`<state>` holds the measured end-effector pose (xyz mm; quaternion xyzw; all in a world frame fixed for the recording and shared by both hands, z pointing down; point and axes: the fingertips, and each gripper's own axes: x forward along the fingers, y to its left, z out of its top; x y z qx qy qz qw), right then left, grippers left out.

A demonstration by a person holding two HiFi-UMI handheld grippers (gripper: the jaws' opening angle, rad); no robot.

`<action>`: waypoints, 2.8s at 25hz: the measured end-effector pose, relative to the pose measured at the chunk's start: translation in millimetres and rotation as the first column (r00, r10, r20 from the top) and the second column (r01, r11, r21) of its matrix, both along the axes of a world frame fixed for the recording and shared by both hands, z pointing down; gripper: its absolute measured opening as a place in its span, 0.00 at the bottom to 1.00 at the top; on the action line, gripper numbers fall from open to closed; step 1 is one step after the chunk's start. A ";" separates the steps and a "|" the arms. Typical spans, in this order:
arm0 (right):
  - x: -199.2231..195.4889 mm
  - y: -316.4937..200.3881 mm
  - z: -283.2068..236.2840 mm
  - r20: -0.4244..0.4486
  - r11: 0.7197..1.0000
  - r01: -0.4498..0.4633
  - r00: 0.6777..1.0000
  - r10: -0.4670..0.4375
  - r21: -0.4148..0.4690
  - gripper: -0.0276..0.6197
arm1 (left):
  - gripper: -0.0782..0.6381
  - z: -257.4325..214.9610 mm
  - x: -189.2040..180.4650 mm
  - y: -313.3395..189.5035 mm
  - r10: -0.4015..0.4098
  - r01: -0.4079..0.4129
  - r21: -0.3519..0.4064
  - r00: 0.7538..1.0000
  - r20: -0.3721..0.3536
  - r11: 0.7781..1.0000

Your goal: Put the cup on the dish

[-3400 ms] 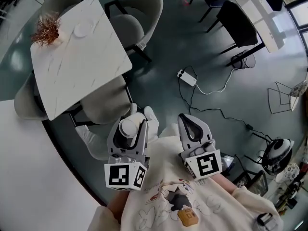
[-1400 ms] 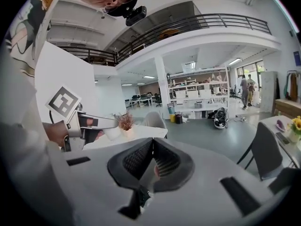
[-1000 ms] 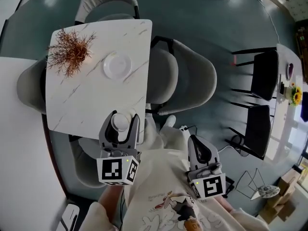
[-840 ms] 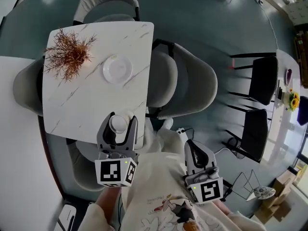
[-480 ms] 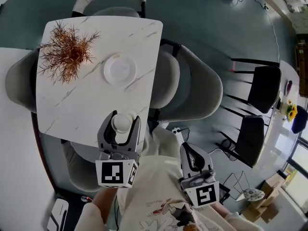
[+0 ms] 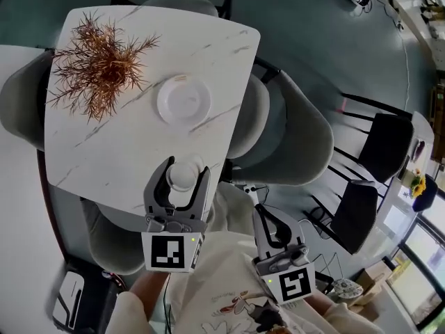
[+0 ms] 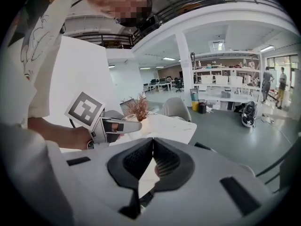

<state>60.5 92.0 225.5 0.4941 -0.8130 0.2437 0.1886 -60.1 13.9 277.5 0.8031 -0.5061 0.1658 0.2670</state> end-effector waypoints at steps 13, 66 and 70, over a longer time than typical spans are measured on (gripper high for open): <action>-25.3 -54.8 38.7 -0.014 0.999 0.053 0.998 -0.053 -0.010 0.05 | 0.49 47.7 -15.1 -29.5 -0.055 0.055 -0.014 0.998 0.002 0.998; -59.4 -146.0 180.0 -0.055 0.985 -0.143 0.989 0.138 -0.096 0.05 | 0.49 167.7 -16.8 -99.5 0.095 -0.095 -0.012 0.977 0.193 0.995; -57.8 -141.1 180.0 -0.057 0.984 -0.144 0.989 0.139 -0.105 0.05 | 0.49 169.8 -14.2 -97.9 0.090 -0.092 0.000 0.976 0.199 0.996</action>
